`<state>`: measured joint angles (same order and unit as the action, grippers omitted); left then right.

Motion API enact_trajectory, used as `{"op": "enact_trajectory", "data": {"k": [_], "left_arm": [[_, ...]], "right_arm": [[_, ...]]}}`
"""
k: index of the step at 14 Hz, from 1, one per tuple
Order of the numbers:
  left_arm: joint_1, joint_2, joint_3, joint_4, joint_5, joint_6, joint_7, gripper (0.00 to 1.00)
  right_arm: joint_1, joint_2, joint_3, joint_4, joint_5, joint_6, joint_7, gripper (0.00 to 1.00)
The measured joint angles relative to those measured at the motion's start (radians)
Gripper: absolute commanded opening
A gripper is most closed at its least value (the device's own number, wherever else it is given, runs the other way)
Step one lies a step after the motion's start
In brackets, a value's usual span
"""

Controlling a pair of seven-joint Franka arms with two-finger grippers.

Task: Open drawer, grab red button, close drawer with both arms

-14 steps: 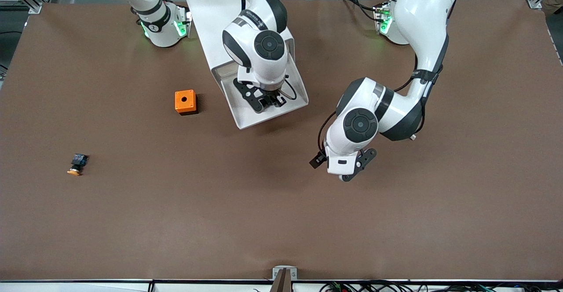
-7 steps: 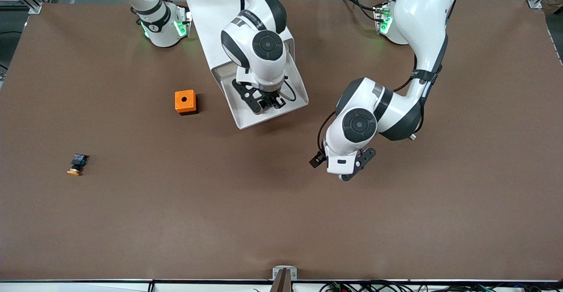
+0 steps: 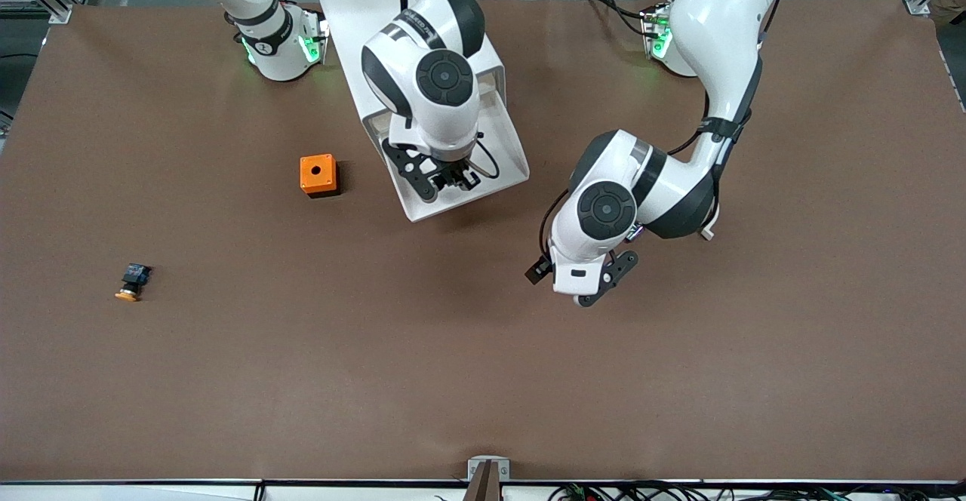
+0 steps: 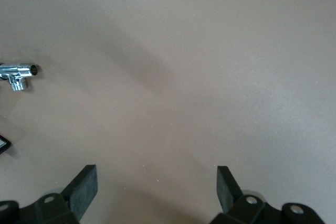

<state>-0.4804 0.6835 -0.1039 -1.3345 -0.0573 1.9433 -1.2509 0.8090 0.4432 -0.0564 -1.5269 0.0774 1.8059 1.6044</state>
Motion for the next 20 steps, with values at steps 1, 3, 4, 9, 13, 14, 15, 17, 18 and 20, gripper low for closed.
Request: {"op": "enact_trajectory", "data": {"k": [1, 3, 4, 9, 13, 14, 15, 17, 18, 20], "left_arm": [[-0.002, 0.0, 0.0, 0.0, 0.0, 0.0, 0.0, 1.0], [-0.007, 0.0, -0.005, -0.001, 0.0, 0.0, 0.0, 1.0], [-0.011, 0.0, -0.007, -0.002, 0.0, 0.0, 0.0, 1.0], [-0.045, 0.0, -0.025, -0.003, 0.0, 0.001, 0.0, 1.0], [-0.084, 0.0, -0.027, -0.005, 0.0, 0.002, 0.0, 1.0], [-0.091, 0.0, -0.027, -0.007, 0.0, 0.002, 0.0, 1.0], [-0.096, 0.001, -0.027, -0.008, 0.0, 0.002, 0.0, 1.0], [-0.107, 0.002, -0.028, -0.01, 0.0, 0.002, 0.0, 1.0], [-0.115, 0.003, -0.028, -0.012, 0.0, 0.002, 0.0, 1.0], [-0.138, 0.007, -0.028, -0.015, 0.0, 0.002, 0.0, 1.0]], "right_arm": [[-0.019, -0.009, -0.001, 0.007, 0.0, -0.04, -0.039, 0.0], [-0.075, -0.041, -0.003, 0.011, 0.0, -0.112, -0.121, 0.0], [-0.11, -0.062, -0.004, 0.01, 0.0, -0.142, -0.175, 0.0], [-0.317, -0.228, -0.009, -0.112, -0.001, -0.183, -0.513, 0.0], [-0.52, -0.367, -0.012, -0.294, -0.002, -0.161, -0.858, 0.0], [-0.569, -0.392, -0.013, -0.34, -0.002, -0.134, -0.938, 0.0], [-0.615, -0.412, -0.013, -0.391, -0.002, -0.092, -1.016, 0.0], [-0.704, -0.43, -0.014, -0.5, -0.007, 0.04, -1.168, 0.0], [-0.747, -0.429, -0.014, -0.549, -0.017, 0.116, -1.242, 0.0], [-0.835, -0.412, -0.015, -0.616, -0.066, 0.239, -1.367, 0.0]]}}
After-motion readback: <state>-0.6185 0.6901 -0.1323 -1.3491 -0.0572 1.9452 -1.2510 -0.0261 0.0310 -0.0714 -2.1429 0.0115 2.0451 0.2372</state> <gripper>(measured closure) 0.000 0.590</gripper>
